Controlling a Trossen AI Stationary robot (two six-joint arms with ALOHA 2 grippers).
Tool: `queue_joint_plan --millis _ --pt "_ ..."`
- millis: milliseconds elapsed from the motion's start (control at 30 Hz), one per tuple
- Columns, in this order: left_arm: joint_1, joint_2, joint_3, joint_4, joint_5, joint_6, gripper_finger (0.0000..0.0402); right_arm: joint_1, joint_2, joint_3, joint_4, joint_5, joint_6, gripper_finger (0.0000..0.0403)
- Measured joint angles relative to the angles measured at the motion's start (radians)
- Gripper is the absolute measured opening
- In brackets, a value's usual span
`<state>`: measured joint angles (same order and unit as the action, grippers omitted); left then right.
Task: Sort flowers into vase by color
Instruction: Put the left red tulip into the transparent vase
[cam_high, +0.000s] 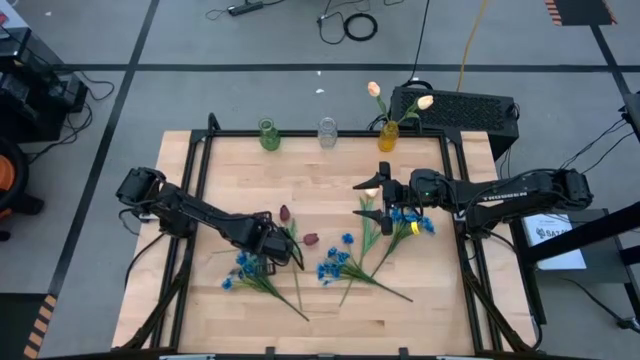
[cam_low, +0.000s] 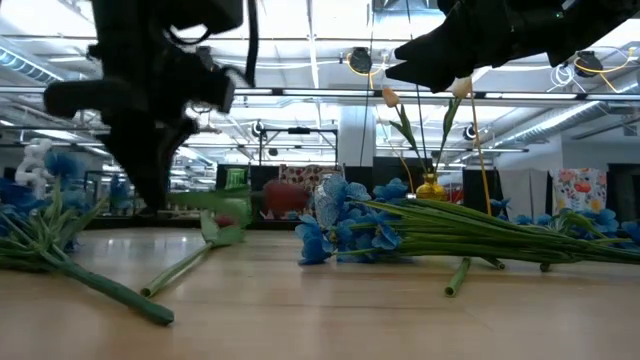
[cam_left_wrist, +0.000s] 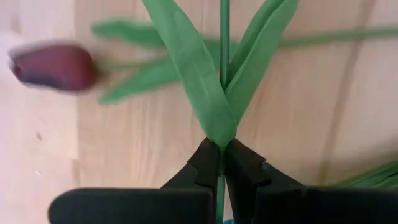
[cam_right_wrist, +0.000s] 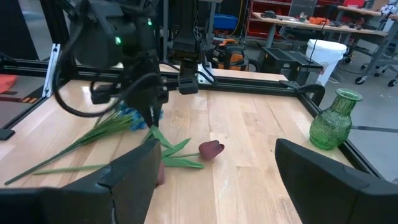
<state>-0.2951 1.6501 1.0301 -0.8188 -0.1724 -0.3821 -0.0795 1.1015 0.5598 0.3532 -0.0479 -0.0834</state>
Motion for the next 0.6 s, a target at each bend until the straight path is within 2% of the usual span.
queue_joint_plan --millis 300,600 --pt "0.000 -0.001 0.161 -0.019 -0.124 0.122 0.0020 0.000 0.000 0.000 0.000 0.000 0.000 0.0309" --pt "-0.011 -0.001 0.329 -0.060 -0.356 0.239 0.0020 0.003 -0.002 0.000 0.002 0.000 0.005 0.0309"
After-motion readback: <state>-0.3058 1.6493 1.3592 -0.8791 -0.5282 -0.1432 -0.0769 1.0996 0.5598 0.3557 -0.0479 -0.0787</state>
